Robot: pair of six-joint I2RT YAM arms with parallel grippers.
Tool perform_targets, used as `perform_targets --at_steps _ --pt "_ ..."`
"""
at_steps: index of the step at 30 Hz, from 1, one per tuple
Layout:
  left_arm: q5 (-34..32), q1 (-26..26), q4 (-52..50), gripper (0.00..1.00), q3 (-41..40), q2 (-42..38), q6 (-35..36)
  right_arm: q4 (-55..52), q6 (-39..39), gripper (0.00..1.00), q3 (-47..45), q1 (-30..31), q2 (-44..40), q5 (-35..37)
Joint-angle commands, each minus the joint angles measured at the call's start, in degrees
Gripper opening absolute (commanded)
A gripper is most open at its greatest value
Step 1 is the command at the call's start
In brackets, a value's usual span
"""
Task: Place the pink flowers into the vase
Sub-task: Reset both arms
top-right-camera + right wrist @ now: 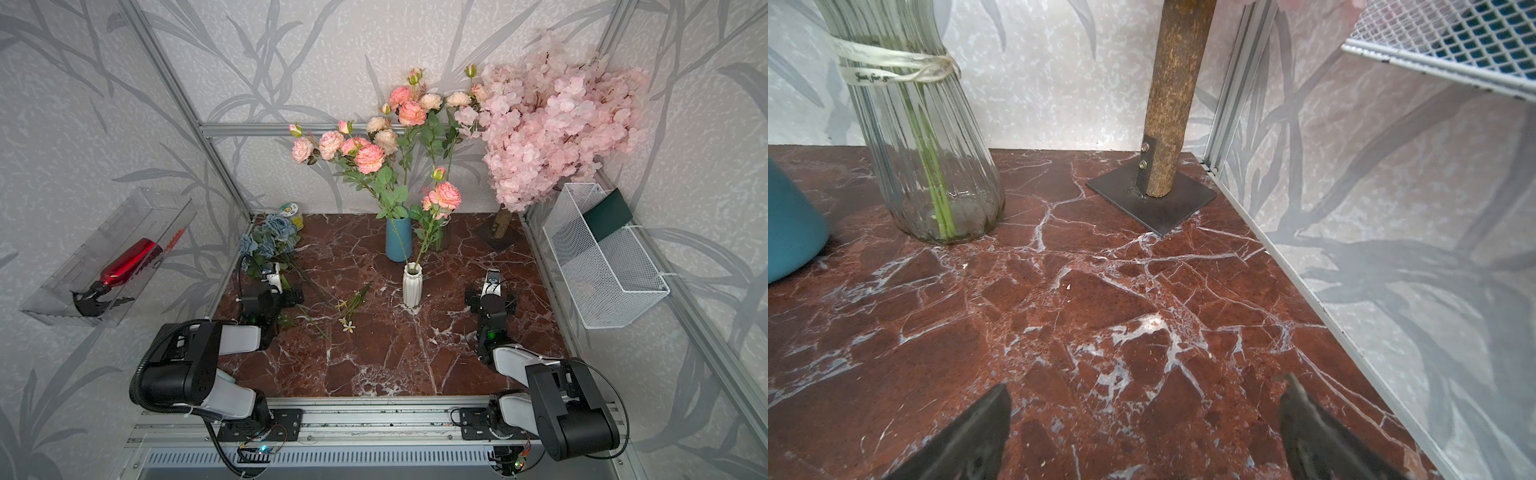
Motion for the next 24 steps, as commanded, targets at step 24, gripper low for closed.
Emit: perform_targets --at_steps 24 --pt "-3.14 1.29 -2.69 0.99 2.93 0.46 -1.69 4.28 -3.43 0.99 9.23 0.55 14.97 -5.93"
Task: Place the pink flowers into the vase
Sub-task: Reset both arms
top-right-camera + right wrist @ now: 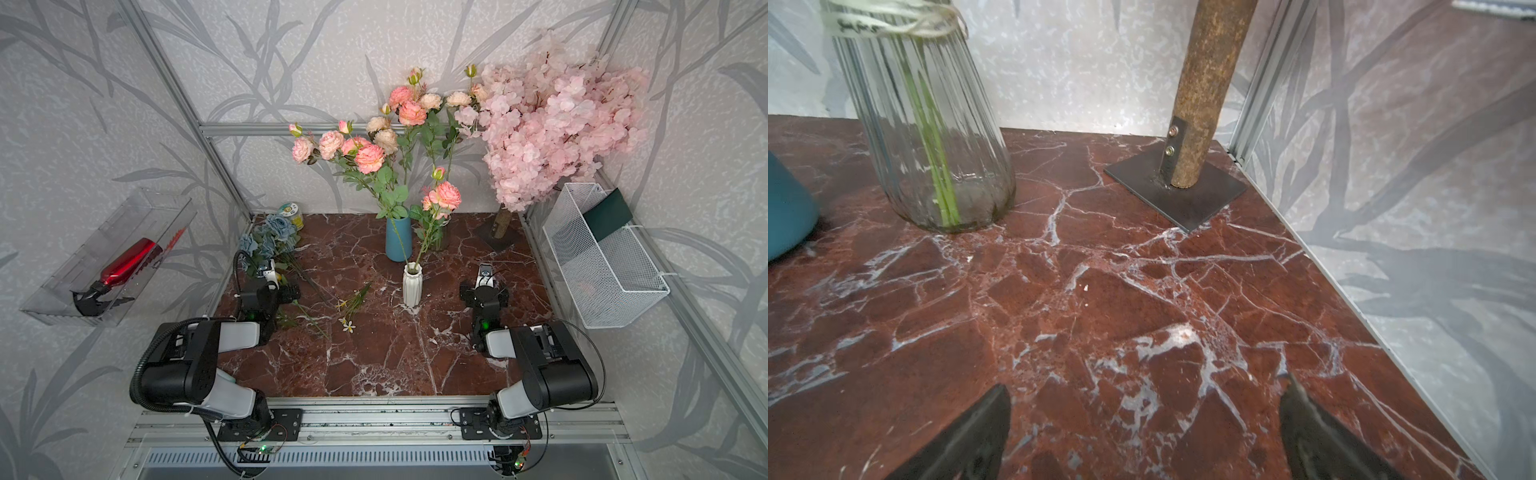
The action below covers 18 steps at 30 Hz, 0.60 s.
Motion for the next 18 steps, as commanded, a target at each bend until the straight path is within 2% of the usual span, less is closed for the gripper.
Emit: perform_targets --at_steps 1,3,18 --pt "-0.41 -0.02 0.03 0.99 0.64 0.31 -0.40 -3.17 -1.77 0.99 4.10 0.48 1.58 -3.04" --pt "-0.41 -0.02 0.02 0.99 0.61 0.24 -0.38 -7.42 -1.91 0.99 6.60 0.48 2.09 -3.34" --pt "-0.41 -0.01 -0.01 0.99 0.61 0.32 -0.41 -7.26 -2.08 0.99 6.64 0.56 2.23 -3.28"
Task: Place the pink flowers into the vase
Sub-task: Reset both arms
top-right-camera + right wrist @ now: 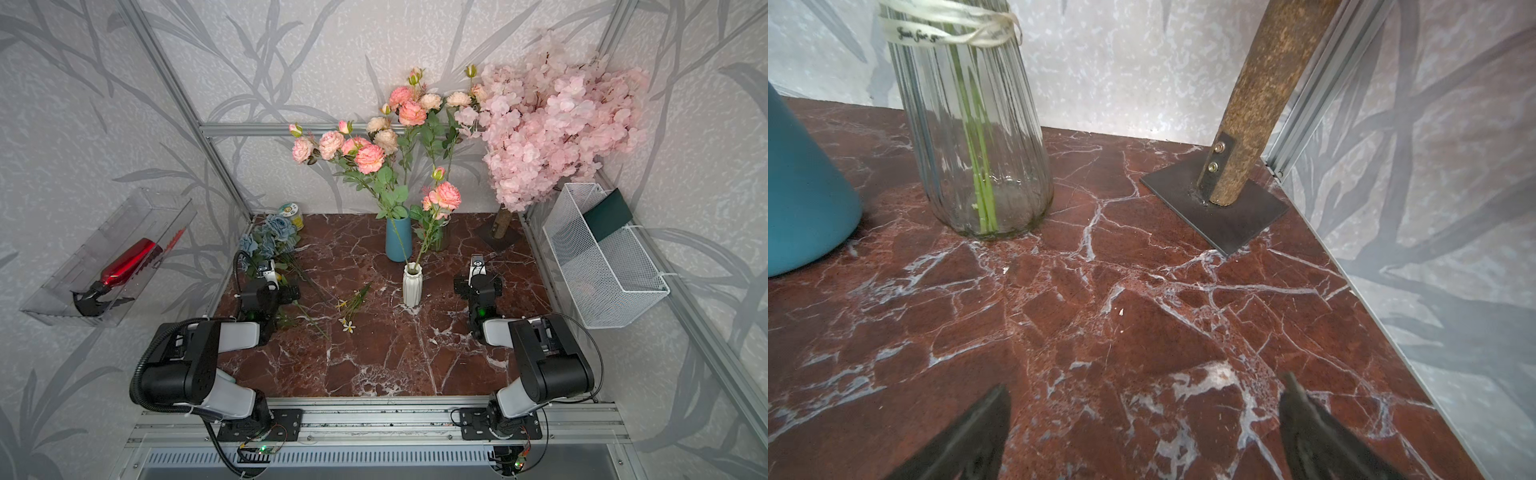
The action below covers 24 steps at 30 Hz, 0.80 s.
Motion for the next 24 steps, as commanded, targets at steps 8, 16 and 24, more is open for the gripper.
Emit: perform_targets --at_steps 8,16,24 --pt "-0.41 -0.06 0.32 0.99 0.60 0.31 -0.29 -0.03 -0.24 0.99 0.21 0.27 0.36 -0.57" --pt "-0.42 -0.02 0.28 0.99 0.60 0.31 -0.31 -0.03 -0.31 0.99 0.21 0.35 0.37 -0.48" --pt "-0.41 -0.04 0.33 0.99 0.61 0.32 -0.30 0.06 -0.49 0.99 0.21 0.52 0.41 -0.31"
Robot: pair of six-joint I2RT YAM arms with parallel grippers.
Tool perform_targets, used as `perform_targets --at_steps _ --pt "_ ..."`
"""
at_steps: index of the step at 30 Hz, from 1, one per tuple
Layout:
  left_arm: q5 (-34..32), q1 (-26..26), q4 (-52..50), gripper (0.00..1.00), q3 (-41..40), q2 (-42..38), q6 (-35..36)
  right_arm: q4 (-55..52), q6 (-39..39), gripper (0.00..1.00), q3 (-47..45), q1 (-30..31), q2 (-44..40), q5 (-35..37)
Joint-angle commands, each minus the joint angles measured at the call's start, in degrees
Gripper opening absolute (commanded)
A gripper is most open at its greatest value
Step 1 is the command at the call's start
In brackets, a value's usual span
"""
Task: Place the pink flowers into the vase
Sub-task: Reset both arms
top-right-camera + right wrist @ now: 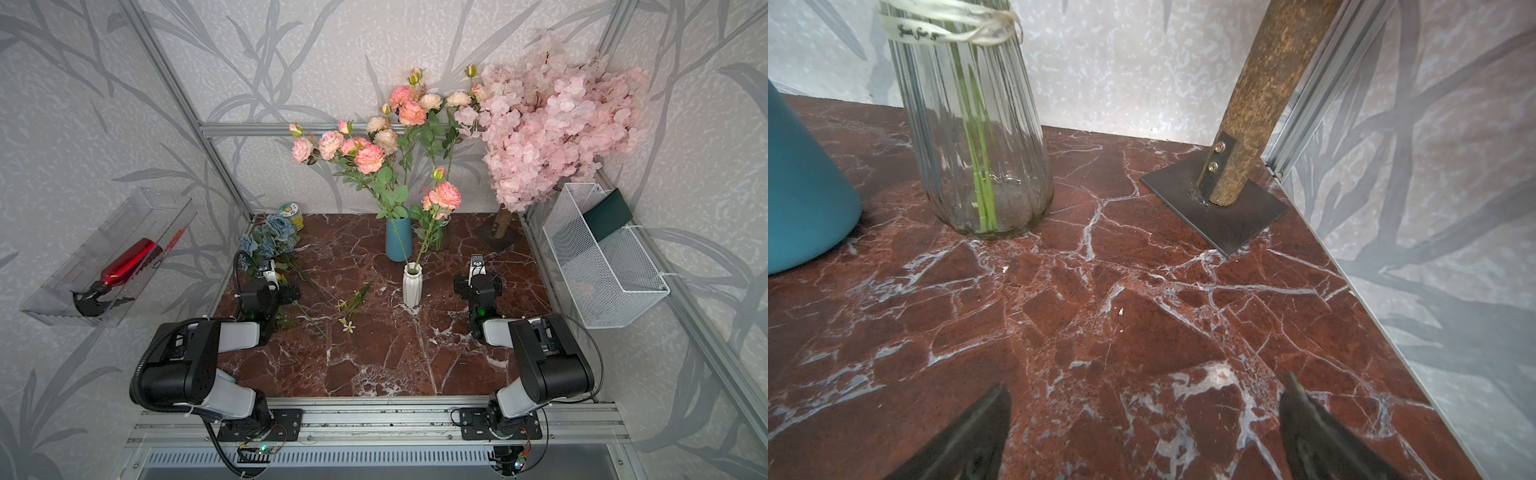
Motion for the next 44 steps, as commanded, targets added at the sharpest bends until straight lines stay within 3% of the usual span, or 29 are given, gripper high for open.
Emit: perform_targets --at_steps 1,44 --pt "-0.41 -0.04 0.48 0.99 0.61 0.30 -0.29 0.11 -0.40 0.99 0.20 0.36 0.44 -0.33" --pt "2.22 0.98 0.55 0.99 0.60 0.23 -0.38 0.10 -0.33 0.99 0.21 0.35 0.46 -0.31"
